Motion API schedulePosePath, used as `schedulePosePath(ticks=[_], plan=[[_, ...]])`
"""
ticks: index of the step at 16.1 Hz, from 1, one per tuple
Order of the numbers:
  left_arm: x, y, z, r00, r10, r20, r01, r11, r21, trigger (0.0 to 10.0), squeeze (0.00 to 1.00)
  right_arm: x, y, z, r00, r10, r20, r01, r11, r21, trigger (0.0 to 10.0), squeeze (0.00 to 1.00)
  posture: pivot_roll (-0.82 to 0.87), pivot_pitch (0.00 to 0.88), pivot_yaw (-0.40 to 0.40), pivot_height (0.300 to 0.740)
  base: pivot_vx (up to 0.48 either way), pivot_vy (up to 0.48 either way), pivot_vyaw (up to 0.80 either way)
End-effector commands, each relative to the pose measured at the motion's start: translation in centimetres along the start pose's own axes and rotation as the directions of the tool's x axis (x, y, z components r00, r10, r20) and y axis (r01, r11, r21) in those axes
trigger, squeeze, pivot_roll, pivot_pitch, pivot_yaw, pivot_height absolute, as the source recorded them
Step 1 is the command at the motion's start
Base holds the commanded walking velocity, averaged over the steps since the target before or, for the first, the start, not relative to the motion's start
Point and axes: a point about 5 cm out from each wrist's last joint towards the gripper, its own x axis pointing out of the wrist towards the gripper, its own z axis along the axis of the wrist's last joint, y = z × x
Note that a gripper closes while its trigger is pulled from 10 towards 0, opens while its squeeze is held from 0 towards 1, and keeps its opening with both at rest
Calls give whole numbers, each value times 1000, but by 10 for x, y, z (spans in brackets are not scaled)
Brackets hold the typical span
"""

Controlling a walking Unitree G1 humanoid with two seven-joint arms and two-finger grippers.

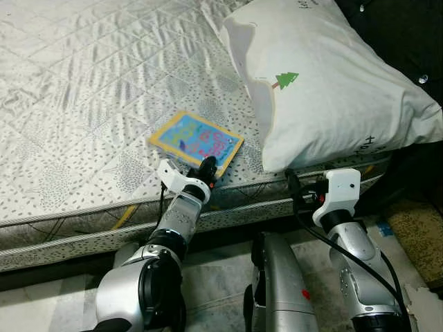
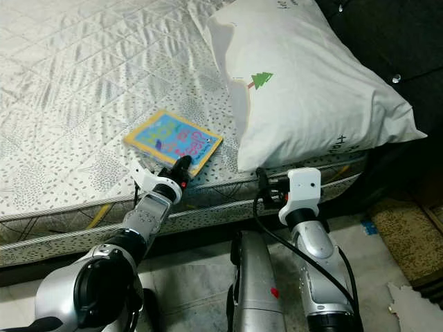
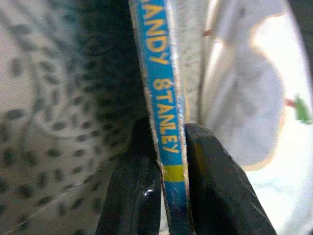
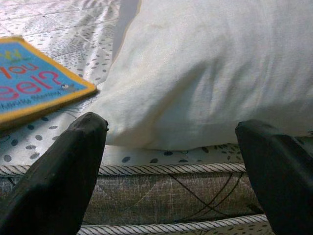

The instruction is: Clean up the room

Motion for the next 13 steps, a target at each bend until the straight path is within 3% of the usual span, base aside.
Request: schedulePosePath(ticks=[1, 3, 7, 8, 9, 13], plan=[[0, -12, -42, 990, 33, -135, -32, 999, 5, 10000, 1000, -2, 1, 0, 1000, -2, 0, 2, 1000, 0, 10000, 0, -151, 201, -17, 509, 0, 0, 0], [-4, -7, -59, 958, 88, -273, -49, 988, 147, 10000, 1000, -2, 1, 0, 1000, -4, 2, 4, 1000, 1, 10000, 0, -150, 201, -16, 509, 0, 0, 0], [-7, -2, -64, 926, 110, -360, -19, 969, 248, 10000, 1000, -1, 2, -1, 1000, -3, 2, 3, 1000, 4, 10000, 0, -140, 199, -17, 509, 0, 0, 0], [-8, -4, -69, 907, 107, -406, 20, 955, 295, 10000, 1000, 0, 2, -1, 1000, -1, 2, 1, 1000, 4, 10000, 0, -140, 199, -17, 509, 0, 0, 0], [-9, -9, -76, 871, 100, -482, 109, 916, 386, 10000, 1000, 1, 3, 0, 1000, 1, 5, -1, 1000, 4, 10000, 0, -141, 198, -19, 509, 0, 0, 0], [-7, -22, -79, 818, 76, -570, 246, 850, 466, 10000, 1000, 2, 2, 1, 1000, -1, 6, 1, 1000, 3, 10000, 0, -141, 198, -20, 509, 0, 0, 0]])
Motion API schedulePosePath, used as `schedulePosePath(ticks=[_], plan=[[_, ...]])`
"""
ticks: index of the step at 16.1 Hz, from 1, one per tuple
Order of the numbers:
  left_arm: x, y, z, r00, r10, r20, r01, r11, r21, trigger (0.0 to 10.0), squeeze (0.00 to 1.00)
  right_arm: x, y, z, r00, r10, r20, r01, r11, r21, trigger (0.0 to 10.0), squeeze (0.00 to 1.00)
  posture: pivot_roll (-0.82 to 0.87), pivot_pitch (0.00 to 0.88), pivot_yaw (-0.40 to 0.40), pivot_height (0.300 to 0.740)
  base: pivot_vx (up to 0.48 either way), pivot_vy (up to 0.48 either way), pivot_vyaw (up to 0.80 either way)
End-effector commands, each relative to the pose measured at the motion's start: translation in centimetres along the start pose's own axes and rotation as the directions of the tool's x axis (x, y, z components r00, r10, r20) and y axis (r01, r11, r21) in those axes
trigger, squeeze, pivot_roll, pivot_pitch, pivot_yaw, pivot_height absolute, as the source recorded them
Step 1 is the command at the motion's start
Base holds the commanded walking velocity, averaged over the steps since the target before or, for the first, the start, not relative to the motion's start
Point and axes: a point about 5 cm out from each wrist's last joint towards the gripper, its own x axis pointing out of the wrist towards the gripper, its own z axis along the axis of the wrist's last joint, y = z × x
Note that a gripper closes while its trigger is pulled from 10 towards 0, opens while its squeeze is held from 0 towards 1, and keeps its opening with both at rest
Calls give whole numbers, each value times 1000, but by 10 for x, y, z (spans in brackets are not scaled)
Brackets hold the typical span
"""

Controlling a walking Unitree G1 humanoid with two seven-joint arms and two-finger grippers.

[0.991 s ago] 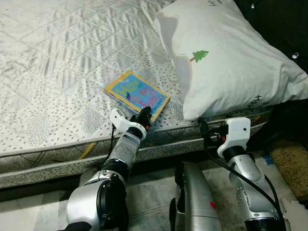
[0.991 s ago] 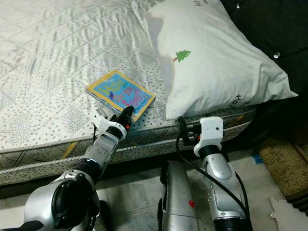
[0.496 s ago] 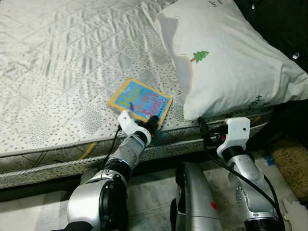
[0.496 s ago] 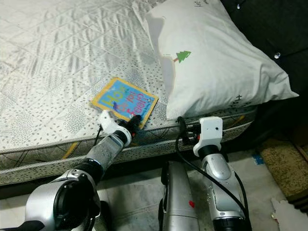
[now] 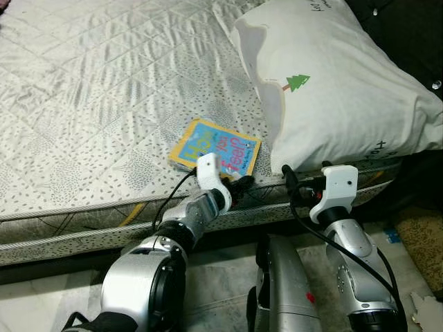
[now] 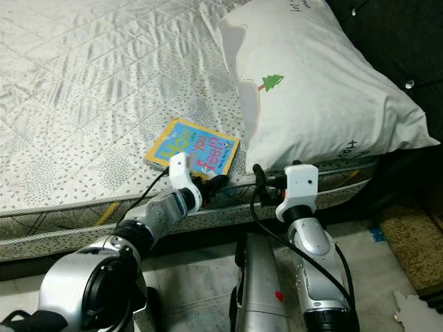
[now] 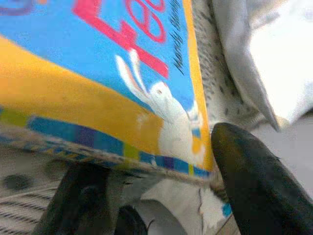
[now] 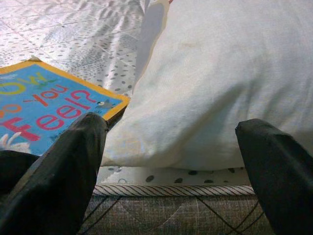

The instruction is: Clean up the room

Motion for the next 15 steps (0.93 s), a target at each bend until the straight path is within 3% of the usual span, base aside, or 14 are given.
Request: schedulePosePath(ticks=[1, 4, 6, 9, 12, 13, 14, 15], plan=[[9, -25, -31, 986, -69, -153, 77, 996, 48, 10000, 1000, -2, -1, -3, 1000, -8, -13, 8, 1000, -4, 10000, 0, -141, 198, -20, 509, 0, 0, 0], [8, -23, -21, 990, -68, -121, 70, 997, 13, 10000, 1000, -2, -1, -4, 1000, -9, -15, 9, 1000, -4, 10000, 0, -139, 199, -19, 509, 0, 0, 0], [6, -15, -5, 998, -5, -55, 7, 1000, 31, 10000, 1000, -1, 0, -4, 1000, -6, -15, 6, 1000, -3, 10000, 0, -133, 202, -24, 509, 0, 0, 0], [6, -19, -9, 989, -70, -131, 95, 975, 200, 10000, 1000, -1, -1, -5, 1000, -6, -17, 6, 1000, -4, 10000, 0, -127, 204, -25, 509, 0, 0, 0], [4, -11, -19, 985, -39, -166, 83, 959, 270, 10000, 1000, -1, -1, -6, 1000, -8, -22, 8, 1000, -4, 10000, 0, -115, 205, -29, 509, 0, 0, 0], [3, -12, -16, 987, -78, -141, 103, 979, 177, 10000, 1000, 1, 2, -6, 1000, 2, -25, -2, 1000, -2, 10000, 0, -105, 206, -37, 509, 0, 0, 0], [3, -14, -6, 987, -100, -125, 119, 980, 159, 10000, 1000, 3, 5, -6, 1000, 14, -25, -14, 1000, -1, 10000, 0, -106, 206, -38, 509, 0, 0, 0], [3, -14, -3, 988, -92, -126, 115, 975, 190, 10000, 1000, 3, 6, -6, 1000, 16, -24, -16, 1000, -1, 10000, 0, -106, 206, -38, 509, 0, 0, 0]])
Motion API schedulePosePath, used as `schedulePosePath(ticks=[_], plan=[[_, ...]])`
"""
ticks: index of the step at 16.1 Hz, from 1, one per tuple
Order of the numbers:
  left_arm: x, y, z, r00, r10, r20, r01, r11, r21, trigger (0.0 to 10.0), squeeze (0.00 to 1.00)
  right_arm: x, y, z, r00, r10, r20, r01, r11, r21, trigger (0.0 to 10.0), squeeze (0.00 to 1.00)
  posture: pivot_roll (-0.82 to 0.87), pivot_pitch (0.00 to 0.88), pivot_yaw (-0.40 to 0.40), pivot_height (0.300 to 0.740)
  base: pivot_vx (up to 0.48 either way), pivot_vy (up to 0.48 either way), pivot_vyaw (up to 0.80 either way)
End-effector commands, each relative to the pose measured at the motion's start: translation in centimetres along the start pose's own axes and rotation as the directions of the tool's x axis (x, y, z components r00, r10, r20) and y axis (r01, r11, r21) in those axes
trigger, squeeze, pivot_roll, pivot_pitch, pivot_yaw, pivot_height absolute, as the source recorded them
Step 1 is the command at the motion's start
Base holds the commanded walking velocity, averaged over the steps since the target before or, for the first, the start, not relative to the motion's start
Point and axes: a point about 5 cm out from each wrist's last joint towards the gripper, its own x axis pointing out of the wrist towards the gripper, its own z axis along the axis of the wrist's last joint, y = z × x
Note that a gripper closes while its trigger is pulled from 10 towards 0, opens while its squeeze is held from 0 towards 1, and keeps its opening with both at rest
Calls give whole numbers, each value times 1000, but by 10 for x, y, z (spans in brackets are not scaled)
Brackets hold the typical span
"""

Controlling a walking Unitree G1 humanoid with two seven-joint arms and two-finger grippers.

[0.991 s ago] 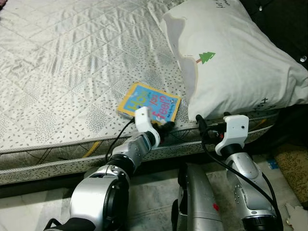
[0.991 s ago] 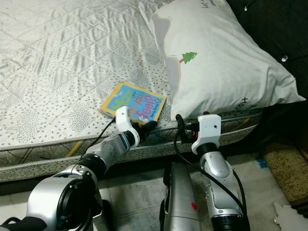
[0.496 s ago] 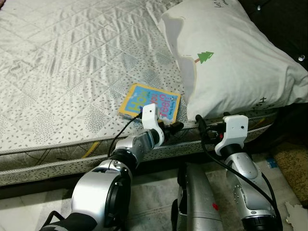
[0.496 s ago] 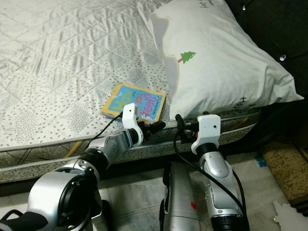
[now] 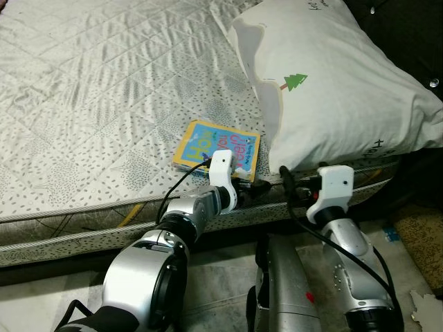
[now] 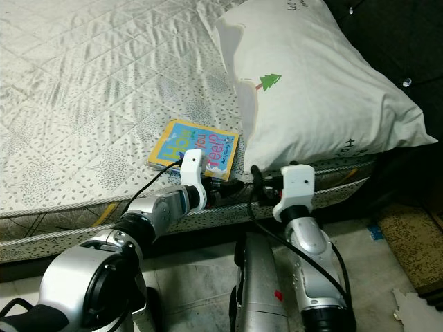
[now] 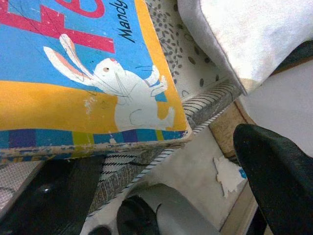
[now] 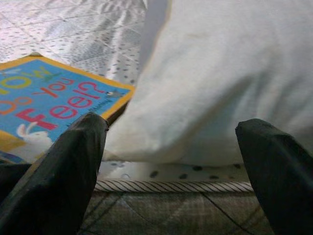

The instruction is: Clean up the room

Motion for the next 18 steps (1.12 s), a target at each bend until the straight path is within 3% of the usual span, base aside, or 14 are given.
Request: schedulePosePath(ticks=[1, 3, 4, 6, 8, 9, 10, 11, 12, 16, 18], plan=[[5, -14, 5, 997, -77, -26, 77, 997, -5, 10000, 1000, 0, 0, -2, 1000, 0, -8, 0, 1000, 0, 10000, 0, -110, 201, -42, 509, 0, 0, 0], [5, -21, 21, 994, -111, -5, 111, 994, 19, 10000, 1000, 0, -2, -2, 1000, -2, -8, 2, 1000, -3, 10000, 0, -114, 198, -42, 509, 0, 0, 0], [5, -22, 27, 994, -112, 22, 112, 993, -21, 10000, 1000, 0, -3, -2, 1000, -5, -8, 5, 1000, -5, 10000, 0, -114, 198, -42, 509, 0, 0, 0], [0, -10, 44, 992, 17, 122, -3, 993, -115, 10000, 1000, -1, -4, -3, 1000, -9, -8, 9, 1000, -7, 10000, 0, -123, 198, -38, 509, 0, 0, 0], [-4, -2, 44, 992, 51, 120, -41, 996, -80, 10000, 1000, -2, -4, -3, 1000, -10, -10, 10, 1000, -8, 10000, 0, -123, 197, -37, 509, 0, 0, 0], [-2, 0, 29, 996, 46, 76, -41, 997, -69, 10000, 859, -2, -5, -4, 1000, -10, -14, 10, 1000, -10, 10000, 0, -120, 197, -37, 509, 0, 0, 0], [-2, 1, 24, 997, 49, 61, -45, 997, -70, 10000, 859, -2, -5, -4, 1000, -10, -16, 9, 1000, -11, 10000, 0, -120, 197, -37, 509, 0, 0, 0], [0, 0, 12, 998, 49, 29, -46, 997, -68, 10000, 263, -1, -5, -4, 1000, -9, -16, 8, 1000, -12, 10000, 0, -116, 197, -37, 509, 0, 0, 0], [3, -3, -1, 999, 44, -3, -44, 997, -63, 10000, 0, 0, -4, -4, 1000, -6, -17, 6, 1000, -12, 10000, 0, -114, 198, -39, 509, 0, 0, 0], [11, -23, -36, 988, -73, -136, 81, 996, 50, 10000, 0, 0, -3, -5, 1000, 3, -21, -3, 1000, -16, 10000, 0, -113, 197, -41, 509, 0, 0, 0], [11, -24, -39, 989, -75, -129, 80, 996, 40, 10000, 0, 1, -3, -5, 1000, 2, -20, -2, 1000, -15, 10000, 0, -108, 193, -36, 509, 0, 0, 0]])
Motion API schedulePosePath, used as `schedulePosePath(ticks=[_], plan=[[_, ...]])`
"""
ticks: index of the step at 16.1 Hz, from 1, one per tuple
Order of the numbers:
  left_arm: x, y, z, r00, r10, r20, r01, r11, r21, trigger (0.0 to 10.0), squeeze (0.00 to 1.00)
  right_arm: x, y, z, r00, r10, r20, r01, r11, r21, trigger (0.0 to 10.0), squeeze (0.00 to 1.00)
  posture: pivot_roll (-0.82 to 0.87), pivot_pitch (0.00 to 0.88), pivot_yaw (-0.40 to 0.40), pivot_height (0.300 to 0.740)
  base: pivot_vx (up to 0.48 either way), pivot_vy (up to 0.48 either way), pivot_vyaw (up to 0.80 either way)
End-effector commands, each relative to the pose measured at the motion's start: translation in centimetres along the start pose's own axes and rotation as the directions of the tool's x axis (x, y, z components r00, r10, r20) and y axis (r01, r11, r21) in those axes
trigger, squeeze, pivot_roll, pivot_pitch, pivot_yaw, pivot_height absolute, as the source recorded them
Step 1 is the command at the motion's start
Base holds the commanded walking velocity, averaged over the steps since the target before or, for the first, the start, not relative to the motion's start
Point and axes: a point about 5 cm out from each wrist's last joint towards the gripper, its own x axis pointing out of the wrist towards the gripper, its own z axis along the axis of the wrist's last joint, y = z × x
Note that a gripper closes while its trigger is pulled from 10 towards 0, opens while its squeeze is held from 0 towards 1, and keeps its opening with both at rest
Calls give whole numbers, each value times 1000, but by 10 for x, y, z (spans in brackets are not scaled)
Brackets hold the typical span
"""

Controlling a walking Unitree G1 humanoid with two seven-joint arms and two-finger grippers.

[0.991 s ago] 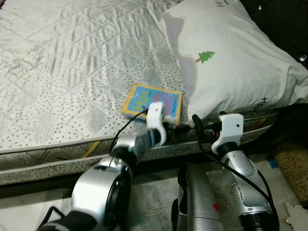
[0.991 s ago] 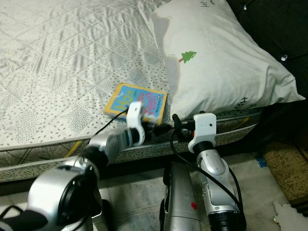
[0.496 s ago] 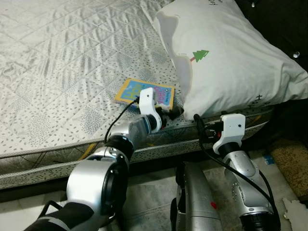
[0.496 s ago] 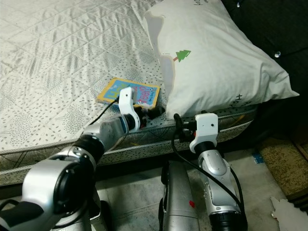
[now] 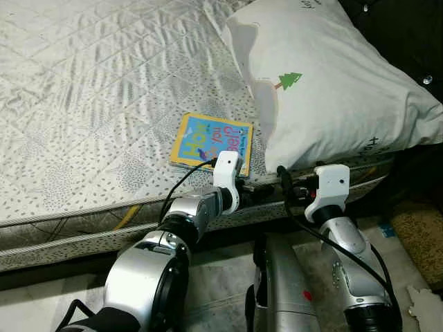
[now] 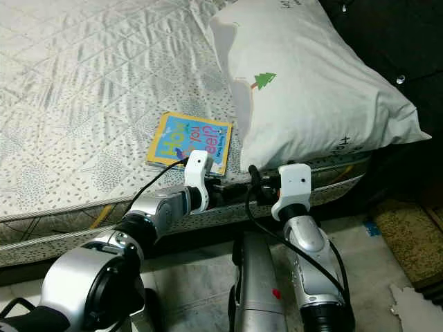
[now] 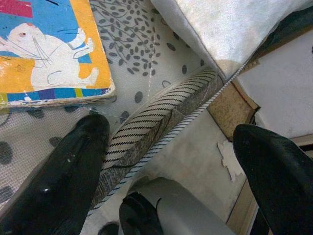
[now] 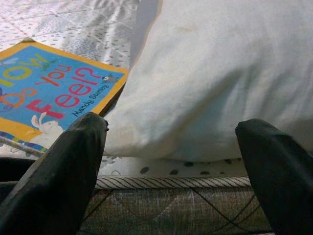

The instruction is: Clean up the room

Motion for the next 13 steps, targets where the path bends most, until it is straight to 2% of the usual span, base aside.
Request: schedulePosePath(ticks=[1, 4, 7, 12, 13], plan=[[10, -20, -30, 996, -49, -69, 45, 997, -65, 10000, 0, -1, -2, -3, 1000, -1, -14, 1, 1000, -3, 10000, 0, -106, 193, -35, 509, 0, 0, 0], [-2, 8, -17, 997, 78, -11, -78, 995, -68, 10000, 0, -2, -2, -4, 1000, -4, -14, 4, 1000, -4, 10000, 0, -109, 191, -32, 509, 0, 0, 0], [-12, 27, -1, 987, 156, 46, -151, 985, -82, 10000, 0, -1, -3, -3, 1000, -8, -10, 8, 1000, -6, 10000, 0, -116, 190, -30, 509, 0, 0, 0], [-17, 35, 26, 965, 233, 121, -221, 970, -100, 10000, 0, -2, -3, -3, 1000, -9, -7, 9, 1000, -6, 10000, 0, -127, 185, -25, 509, 0, 0, 0], [-18, 35, 29, 961, 249, 124, -240, 967, -81, 10000, 0, -2, -3, -2, 1000, -10, -6, 10, 1000, -7, 10000, 0, -130, 185, -24, 509, 0, 0, 0]])
